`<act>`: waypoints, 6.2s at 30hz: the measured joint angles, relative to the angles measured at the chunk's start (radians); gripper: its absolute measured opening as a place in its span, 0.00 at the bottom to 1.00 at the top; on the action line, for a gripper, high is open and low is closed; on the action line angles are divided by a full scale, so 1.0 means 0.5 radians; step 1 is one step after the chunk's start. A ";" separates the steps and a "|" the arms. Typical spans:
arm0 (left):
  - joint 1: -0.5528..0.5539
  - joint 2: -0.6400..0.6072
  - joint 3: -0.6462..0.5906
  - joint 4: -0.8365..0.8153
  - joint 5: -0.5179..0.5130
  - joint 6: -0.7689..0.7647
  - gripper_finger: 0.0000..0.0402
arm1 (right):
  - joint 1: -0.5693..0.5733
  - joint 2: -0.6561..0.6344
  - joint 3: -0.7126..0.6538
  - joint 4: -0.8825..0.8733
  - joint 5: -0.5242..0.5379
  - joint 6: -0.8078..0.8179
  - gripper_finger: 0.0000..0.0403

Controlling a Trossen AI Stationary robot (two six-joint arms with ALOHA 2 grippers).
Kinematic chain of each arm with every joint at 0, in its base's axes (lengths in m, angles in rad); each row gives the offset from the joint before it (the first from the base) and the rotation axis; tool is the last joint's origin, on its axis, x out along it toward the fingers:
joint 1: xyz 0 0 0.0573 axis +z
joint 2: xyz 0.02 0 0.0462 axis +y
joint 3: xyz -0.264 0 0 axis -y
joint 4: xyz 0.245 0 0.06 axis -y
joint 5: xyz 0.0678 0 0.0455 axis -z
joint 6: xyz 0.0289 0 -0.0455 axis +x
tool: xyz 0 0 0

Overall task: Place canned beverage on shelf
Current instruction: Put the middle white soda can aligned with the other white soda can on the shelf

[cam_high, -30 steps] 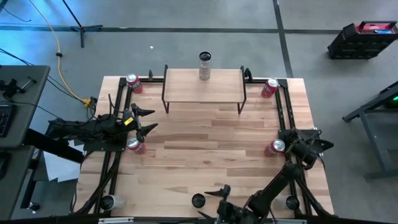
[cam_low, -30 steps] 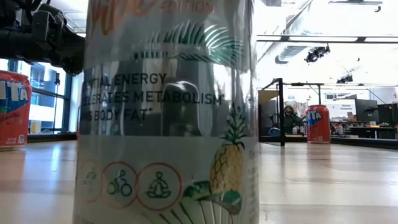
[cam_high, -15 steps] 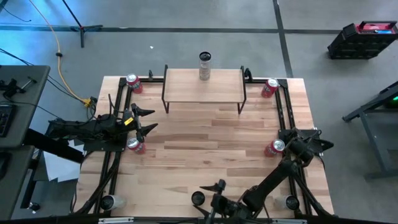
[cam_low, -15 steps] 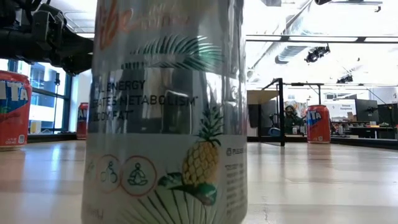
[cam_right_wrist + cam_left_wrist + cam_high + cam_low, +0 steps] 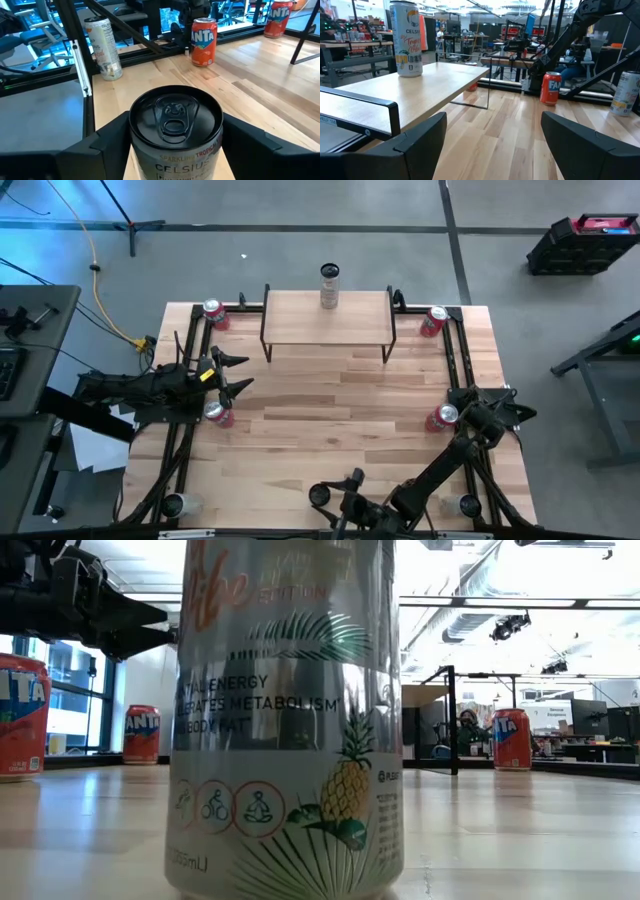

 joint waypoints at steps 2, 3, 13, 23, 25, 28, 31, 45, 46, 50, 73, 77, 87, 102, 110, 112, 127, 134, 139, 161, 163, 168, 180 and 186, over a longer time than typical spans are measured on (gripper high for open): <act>0.000 0.000 0.000 -0.001 0.000 0.000 0.78 | 0.000 -0.001 0.000 0.000 -0.025 -0.003 0.61; 0.000 0.000 0.000 0.000 0.000 0.000 0.78 | 0.000 -0.001 0.000 0.001 -0.033 -0.001 0.60; 0.000 0.000 0.000 -0.001 0.000 0.000 0.78 | -0.001 -0.003 0.001 0.001 -0.043 0.007 0.60; 0.000 0.000 0.000 -0.001 0.000 0.000 0.78 | -0.002 -0.003 0.001 -0.006 -0.071 0.017 0.73; 0.000 0.000 0.000 -0.001 0.000 0.000 0.78 | -0.002 -0.003 0.001 -0.003 -0.061 0.016 0.74; 0.000 0.001 0.000 -0.001 0.000 0.000 0.78 | -0.009 -0.003 0.001 -0.002 -0.062 0.015 0.74; 0.000 0.000 0.000 -0.001 0.000 0.000 0.78 | -0.021 -0.003 0.001 -0.002 -0.070 0.017 0.74; 0.000 0.000 0.000 -0.001 0.000 0.000 0.78 | -0.058 -0.002 0.001 0.011 -0.090 0.017 0.63; 0.000 0.001 0.000 -0.001 0.000 0.000 0.78 | -0.058 -0.002 0.001 0.012 -0.090 0.016 0.61; 0.000 0.000 0.000 -0.001 0.000 -0.001 0.78 | -0.058 -0.002 0.001 0.017 -0.107 0.011 0.61; 0.000 0.000 0.000 -0.001 0.000 0.000 0.78 | -0.548 -0.644 -0.001 -0.094 -1.209 -0.998 0.61; 0.000 0.000 0.000 -0.001 0.000 0.000 0.78 | -0.724 -0.833 -0.001 -0.247 -1.434 -1.129 0.61; 0.000 0.000 0.000 -0.001 0.000 0.000 0.78 | -1.256 -1.285 -0.001 -0.596 -1.952 -1.384 0.61; 0.000 0.001 0.000 -0.001 0.000 0.000 0.78 | -2.461 -1.410 0.000 -0.682 -3.144 -1.372 0.61; 0.000 0.000 0.000 0.000 0.000 0.000 0.78 | -2.752 -1.159 0.000 -0.603 -3.627 -1.384 0.61; 0.000 0.000 0.000 -0.001 0.000 0.000 0.78 | -2.800 -1.110 0.000 -0.594 -3.718 -1.393 0.61; 0.000 0.000 0.000 -0.001 0.000 0.000 0.78 | -2.974 -0.858 0.094 -0.568 -4.132 -1.496 0.61; 0.000 0.001 0.000 -0.001 0.000 0.000 0.78 | -3.006 -0.839 0.155 -0.764 -4.042 -1.731 0.61; 0.000 0.000 0.000 0.000 0.000 0.000 0.78 | -3.015 -0.802 0.155 -0.784 -4.026 -1.790 0.61; 0.000 0.000 0.000 -0.001 0.000 -0.001 0.78 | -3.077 -0.736 0.153 -0.708 -4.123 -1.676 0.61; 0.000 0.000 0.000 -0.001 0.000 0.000 0.78 | -3.060 -0.736 0.152 -0.708 -4.123 -1.686 0.61; 0.000 0.000 0.000 -0.001 0.000 0.000 0.78 | -3.012 -0.736 0.151 -0.705 -4.098 -1.726 0.61; 0.000 0.000 0.000 -0.001 0.000 0.000 0.78 | -2.984 -0.736 0.150 -0.715 -4.035 -1.718 0.61; 0.000 0.000 0.000 -0.001 0.000 0.000 0.78 | -2.984 -0.736 0.150 -0.716 -4.017 -1.733 0.61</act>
